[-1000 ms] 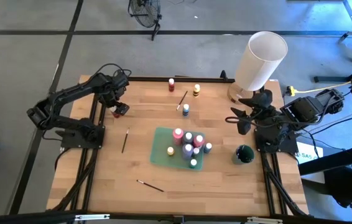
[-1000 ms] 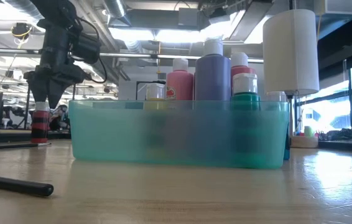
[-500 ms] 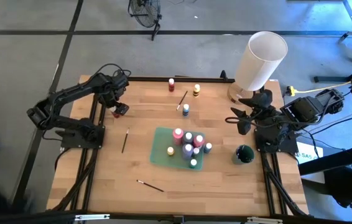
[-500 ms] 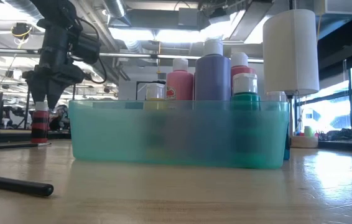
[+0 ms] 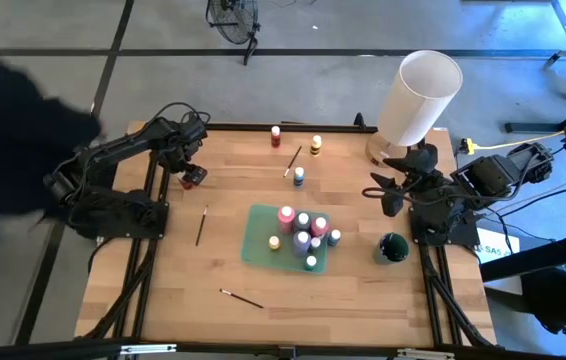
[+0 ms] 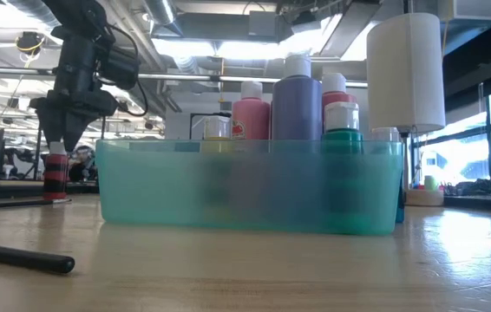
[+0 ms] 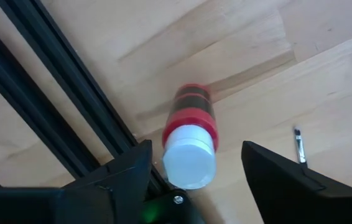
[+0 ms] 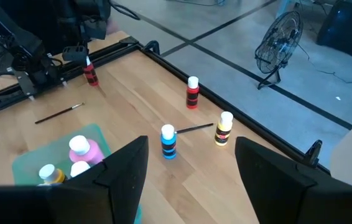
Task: Pick & Place Paint Supplies
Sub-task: Put the small red paint bottle into the light green bin
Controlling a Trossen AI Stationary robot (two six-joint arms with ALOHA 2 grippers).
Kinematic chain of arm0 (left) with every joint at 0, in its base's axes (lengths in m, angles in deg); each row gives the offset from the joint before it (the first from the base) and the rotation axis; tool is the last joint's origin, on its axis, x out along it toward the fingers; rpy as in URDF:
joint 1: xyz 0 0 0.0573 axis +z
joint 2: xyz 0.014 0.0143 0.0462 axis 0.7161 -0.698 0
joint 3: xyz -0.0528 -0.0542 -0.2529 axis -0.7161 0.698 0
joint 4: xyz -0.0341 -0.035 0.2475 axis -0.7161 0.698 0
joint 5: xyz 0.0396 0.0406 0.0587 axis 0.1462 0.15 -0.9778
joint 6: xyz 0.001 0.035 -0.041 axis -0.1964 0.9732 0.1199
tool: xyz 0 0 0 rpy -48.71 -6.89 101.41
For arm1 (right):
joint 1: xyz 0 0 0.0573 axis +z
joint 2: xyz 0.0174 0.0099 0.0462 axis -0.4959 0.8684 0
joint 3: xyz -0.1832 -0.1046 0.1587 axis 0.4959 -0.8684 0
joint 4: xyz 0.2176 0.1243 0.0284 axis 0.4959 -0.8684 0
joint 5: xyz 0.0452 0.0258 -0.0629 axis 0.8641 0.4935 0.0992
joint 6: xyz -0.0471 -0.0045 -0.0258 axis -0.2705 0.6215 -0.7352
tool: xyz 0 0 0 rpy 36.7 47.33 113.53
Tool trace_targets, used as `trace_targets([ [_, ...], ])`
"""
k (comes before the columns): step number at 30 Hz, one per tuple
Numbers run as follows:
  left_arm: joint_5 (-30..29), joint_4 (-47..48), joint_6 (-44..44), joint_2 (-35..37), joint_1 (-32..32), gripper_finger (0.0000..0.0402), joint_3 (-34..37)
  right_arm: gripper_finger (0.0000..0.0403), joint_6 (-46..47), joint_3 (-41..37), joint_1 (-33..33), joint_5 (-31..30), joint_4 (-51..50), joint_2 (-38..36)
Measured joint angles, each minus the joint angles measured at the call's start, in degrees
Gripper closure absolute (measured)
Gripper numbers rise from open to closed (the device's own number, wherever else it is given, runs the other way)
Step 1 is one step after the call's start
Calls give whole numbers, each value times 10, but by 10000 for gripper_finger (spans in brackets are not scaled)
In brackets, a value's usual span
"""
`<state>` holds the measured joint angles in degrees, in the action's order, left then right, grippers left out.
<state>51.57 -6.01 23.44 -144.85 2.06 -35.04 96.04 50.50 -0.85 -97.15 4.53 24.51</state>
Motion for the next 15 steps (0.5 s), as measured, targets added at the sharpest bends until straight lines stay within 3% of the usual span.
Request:
trace_targets([
  [7, 0, -2, 0, 0, 0, 194, 0, 158, 0, 0, 0, 6, 9, 0],
  [15, -1, 6, 0, 0, 0, 206, 0, 158, 0, 0, 0, 10, 13, 3],
])
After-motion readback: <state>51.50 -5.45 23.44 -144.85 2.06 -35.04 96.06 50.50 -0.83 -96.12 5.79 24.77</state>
